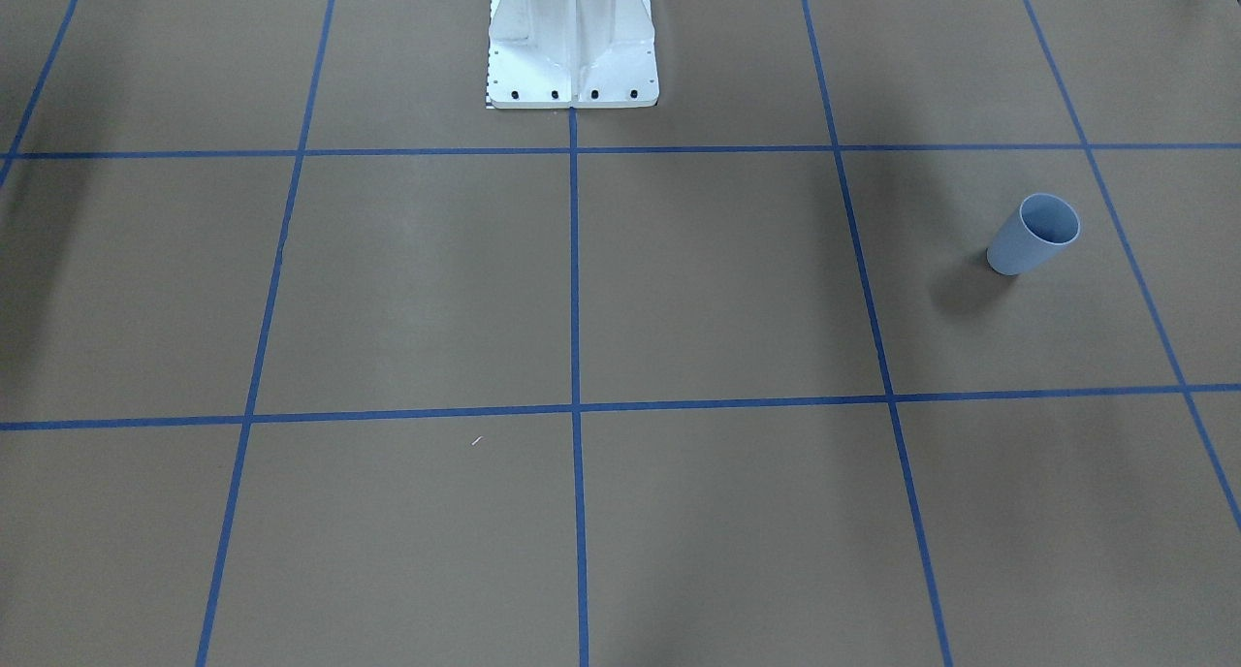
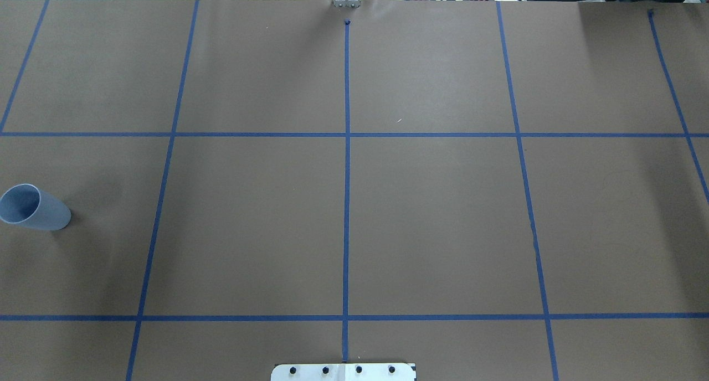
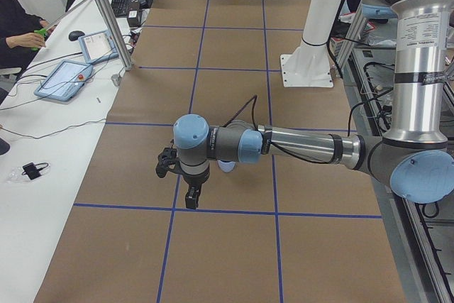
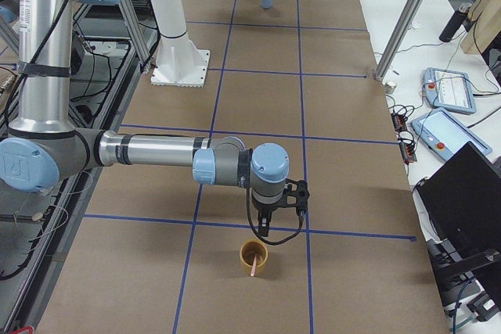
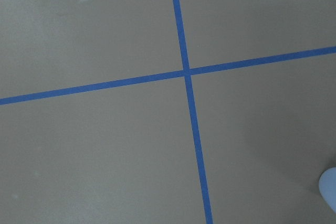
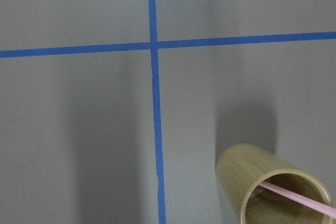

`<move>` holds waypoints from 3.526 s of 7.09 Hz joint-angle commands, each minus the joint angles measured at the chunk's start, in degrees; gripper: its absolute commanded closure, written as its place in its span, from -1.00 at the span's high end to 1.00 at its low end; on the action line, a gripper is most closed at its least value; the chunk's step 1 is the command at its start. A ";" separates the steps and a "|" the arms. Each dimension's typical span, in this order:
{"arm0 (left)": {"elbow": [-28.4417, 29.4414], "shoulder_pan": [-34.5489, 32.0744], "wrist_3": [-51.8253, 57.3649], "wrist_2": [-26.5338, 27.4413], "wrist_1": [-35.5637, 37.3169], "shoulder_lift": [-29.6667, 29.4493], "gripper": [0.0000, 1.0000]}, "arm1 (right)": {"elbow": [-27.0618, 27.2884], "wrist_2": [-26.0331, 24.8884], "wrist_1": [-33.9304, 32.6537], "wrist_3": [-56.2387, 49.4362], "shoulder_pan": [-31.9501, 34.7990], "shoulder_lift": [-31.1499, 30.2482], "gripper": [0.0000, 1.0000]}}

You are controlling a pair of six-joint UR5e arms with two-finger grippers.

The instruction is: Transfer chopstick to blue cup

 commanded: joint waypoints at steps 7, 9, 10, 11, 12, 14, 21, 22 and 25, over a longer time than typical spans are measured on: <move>-2.70 1.07 -4.01 -4.77 -3.84 -2.43 0.97 | 0.61 -0.58 -0.09 -0.89 -0.05 0.86 1.00; -4.53 9.04 -22.78 -7.19 -7.42 -1.65 0.97 | 0.26 -0.41 0.00 -0.28 -0.05 1.13 1.00; -4.71 11.33 -26.43 -7.27 -10.58 -0.16 0.97 | 0.00 -0.32 0.00 -0.10 -0.05 0.78 1.00; -4.72 13.71 -29.34 -7.19 -16.10 3.16 0.97 | -0.09 -0.49 0.09 -0.10 -0.05 0.69 1.00; -4.63 15.21 -31.11 -7.10 -21.55 6.07 0.97 | -0.09 -0.32 0.09 -0.10 -0.05 0.69 1.00; -4.28 19.07 -31.48 -7.01 -22.22 6.54 0.97 | 0.34 -0.23 0.09 -0.01 -0.05 1.03 1.00; 1.69 26.02 -31.21 -6.83 -22.22 4.08 0.88 | -0.01 -0.41 0.09 -0.10 -0.05 1.21 1.00; 1.79 26.56 -30.86 -6.75 -22.30 4.07 -0.04 | -0.09 -0.41 0.09 -0.10 -0.05 1.21 1.00; 0.91 26.39 -32.69 -6.83 -22.04 3.90 -1.00 | 0.08 -0.23 0.00 -0.10 0.04 1.21 1.00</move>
